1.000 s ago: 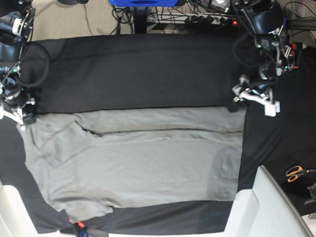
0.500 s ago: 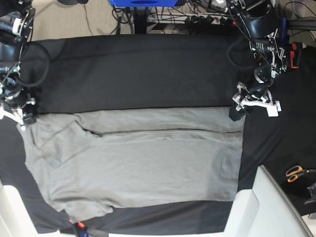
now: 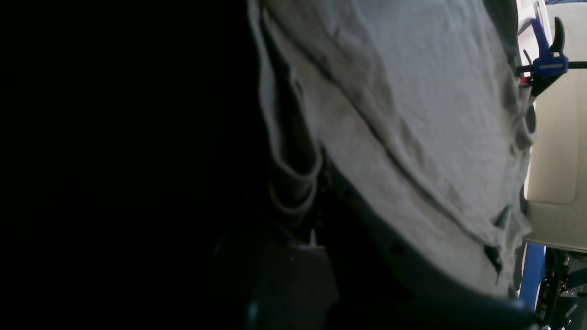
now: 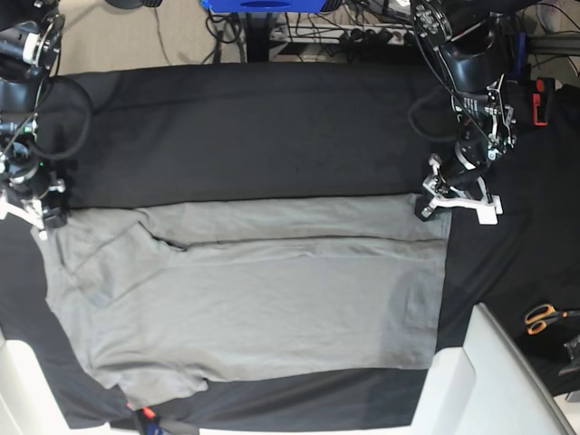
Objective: Fold the T-shirt properly
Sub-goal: 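Grasp the folded edge with both grippers and drag it toward the arms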
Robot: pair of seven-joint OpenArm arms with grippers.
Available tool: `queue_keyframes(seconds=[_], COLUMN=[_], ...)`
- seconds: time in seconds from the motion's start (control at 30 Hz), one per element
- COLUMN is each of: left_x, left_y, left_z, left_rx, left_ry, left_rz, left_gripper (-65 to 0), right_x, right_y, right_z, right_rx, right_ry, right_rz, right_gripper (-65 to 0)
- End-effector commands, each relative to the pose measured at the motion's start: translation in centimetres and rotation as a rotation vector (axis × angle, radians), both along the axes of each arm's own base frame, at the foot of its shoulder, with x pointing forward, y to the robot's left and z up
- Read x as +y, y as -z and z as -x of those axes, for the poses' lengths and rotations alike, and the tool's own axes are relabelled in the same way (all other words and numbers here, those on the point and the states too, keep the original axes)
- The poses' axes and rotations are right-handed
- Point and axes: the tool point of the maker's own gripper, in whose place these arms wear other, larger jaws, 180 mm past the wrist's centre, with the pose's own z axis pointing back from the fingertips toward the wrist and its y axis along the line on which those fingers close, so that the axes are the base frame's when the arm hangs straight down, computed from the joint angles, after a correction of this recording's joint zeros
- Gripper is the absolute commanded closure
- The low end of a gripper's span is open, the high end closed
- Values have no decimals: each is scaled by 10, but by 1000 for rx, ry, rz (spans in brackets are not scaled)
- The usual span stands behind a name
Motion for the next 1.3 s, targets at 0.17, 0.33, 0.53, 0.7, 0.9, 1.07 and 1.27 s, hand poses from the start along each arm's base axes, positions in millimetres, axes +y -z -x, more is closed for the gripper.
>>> queue_keyframes(seconds=[0.17,0.33,0.53,0.7,0.9,1.07,1.27], left_x=[23,23,28,28,30,31,30], left_y=[-23,-35,-41,-41,-42,-39,-42], left_z=[1,3,14,29,53,75,95], left_rx=[-32,-28,-32,-24,-7,21,29], left_ry=[26,77,89,98,115,132,141], left_rz=[-82,-114,-152,-174,-215,-238,-247], left_gripper=[0,0,0,0,0,0,0], right_x=[-11,-15,-21,-21,-8,-4,1], right_y=[-26,-40,-41,-48,-41,-42,-39], right_z=[-13,-14,5,19,40,65,101], right_rx=[-62,-94,-68,-64,-31,-33,-14], right_ry=[-28,-42,-41,-46,-90,-87,-82], right_rz=[60,99,138,171,124,104,77], right_gripper=[-2,-3,-3,-3,-3,-3,-3])
